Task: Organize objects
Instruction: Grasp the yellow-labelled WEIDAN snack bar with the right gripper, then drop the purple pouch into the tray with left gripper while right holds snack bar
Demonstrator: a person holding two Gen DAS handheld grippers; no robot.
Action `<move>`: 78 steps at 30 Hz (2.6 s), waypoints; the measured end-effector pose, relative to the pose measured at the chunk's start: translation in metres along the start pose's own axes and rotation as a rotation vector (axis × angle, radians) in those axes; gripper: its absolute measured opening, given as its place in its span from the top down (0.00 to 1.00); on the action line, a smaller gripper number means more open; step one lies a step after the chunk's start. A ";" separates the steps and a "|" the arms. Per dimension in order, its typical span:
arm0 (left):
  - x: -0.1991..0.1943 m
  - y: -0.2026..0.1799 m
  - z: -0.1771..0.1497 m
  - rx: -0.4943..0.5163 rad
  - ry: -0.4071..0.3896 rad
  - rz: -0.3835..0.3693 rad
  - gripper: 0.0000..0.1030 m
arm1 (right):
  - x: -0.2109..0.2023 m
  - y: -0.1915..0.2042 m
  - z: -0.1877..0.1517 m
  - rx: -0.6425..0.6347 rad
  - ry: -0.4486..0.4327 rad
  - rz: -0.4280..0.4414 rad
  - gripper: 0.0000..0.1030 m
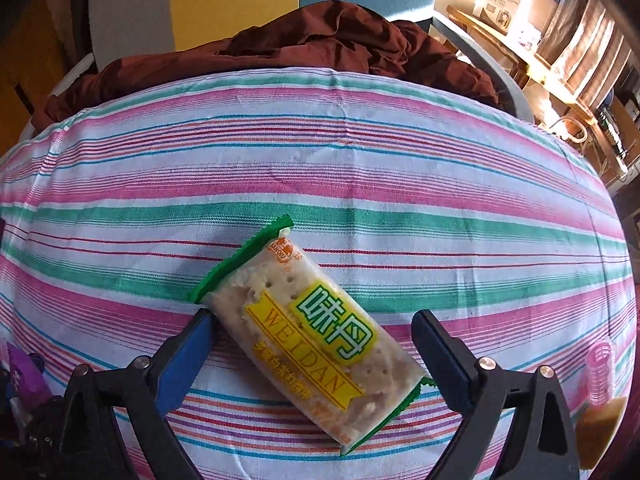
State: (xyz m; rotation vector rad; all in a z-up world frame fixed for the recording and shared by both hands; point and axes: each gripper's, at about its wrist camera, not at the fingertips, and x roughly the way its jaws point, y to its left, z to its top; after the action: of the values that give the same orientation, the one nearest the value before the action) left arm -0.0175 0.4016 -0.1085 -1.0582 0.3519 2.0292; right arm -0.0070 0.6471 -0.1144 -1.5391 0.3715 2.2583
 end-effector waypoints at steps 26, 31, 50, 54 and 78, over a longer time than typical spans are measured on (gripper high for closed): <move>-0.001 -0.001 -0.002 -0.001 -0.010 0.011 0.62 | -0.034 0.070 -0.075 0.011 0.054 0.020 0.51; -0.005 -0.003 -0.006 -0.005 -0.016 0.038 0.64 | -0.034 0.076 -0.077 -0.011 0.043 0.016 0.52; -0.041 -0.006 -0.021 -0.041 -0.009 0.081 0.66 | -0.037 0.094 -0.072 -0.066 0.002 0.000 0.52; -0.061 -0.007 -0.020 -0.026 -0.052 0.091 0.66 | -0.038 0.095 -0.073 -0.069 -0.003 -0.001 0.52; -0.170 0.072 -0.039 -0.152 -0.216 0.212 0.65 | -0.035 0.092 -0.074 -0.095 -0.029 -0.037 0.53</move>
State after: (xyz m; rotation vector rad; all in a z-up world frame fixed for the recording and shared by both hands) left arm 0.0052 0.2443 -0.0071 -0.9106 0.2063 2.3662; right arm 0.0240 0.5283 -0.1087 -1.5439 0.2286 2.2967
